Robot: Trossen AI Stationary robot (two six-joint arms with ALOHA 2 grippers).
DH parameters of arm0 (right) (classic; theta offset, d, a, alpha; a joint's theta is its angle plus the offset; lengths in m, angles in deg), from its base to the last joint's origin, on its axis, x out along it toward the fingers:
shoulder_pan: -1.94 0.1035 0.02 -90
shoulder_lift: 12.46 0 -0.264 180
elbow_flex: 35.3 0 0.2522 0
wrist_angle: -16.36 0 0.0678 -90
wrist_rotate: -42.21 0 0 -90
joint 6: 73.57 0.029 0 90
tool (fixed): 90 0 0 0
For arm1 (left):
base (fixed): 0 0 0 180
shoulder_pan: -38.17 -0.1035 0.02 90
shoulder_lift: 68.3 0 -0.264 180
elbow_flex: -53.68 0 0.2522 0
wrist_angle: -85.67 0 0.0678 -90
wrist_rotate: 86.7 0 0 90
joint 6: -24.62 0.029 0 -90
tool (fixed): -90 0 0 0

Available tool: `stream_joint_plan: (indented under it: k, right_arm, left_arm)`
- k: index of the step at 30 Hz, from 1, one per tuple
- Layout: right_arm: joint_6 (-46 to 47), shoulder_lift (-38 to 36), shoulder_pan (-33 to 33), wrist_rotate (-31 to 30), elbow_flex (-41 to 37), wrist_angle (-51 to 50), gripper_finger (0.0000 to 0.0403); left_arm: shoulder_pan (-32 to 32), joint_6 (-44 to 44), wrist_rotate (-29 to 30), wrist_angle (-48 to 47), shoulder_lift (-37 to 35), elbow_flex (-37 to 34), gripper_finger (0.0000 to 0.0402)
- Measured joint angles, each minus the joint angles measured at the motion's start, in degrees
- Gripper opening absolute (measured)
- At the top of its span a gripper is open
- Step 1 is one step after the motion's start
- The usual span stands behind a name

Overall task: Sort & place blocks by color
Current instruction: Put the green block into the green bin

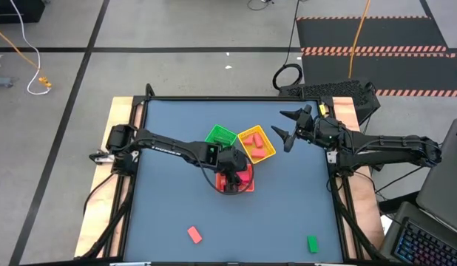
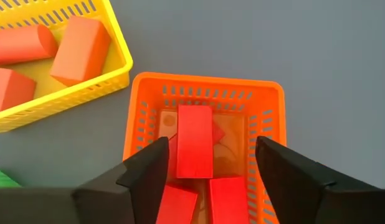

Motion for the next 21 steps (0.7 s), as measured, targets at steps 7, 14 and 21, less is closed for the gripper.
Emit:
stream_joint_plan:
  k: [7, 14, 21]
  right_arm:
    - [0.0, 0.0, 0.0, 0.0, 0.0, -0.4, 0.0313]
    - [0.2, 0.0, 0.0, 0.0, 0.0, -1.5, 0.0313]
    - [0.7, 0.0, 0.0, 0.2, 0.0, -4.2, 0.0313]
  left_arm:
    - [-1.0, 1.2, 5.5, -3.5, -4.4, 0.0, 0.0243]
    - [-3.3, 5.5, 10.9, 1.5, -14.0, -2.3, 0.0219]
    - [-7.7, 5.3, 5.9, 22.4, -24.2, -17.7, 0.0191]
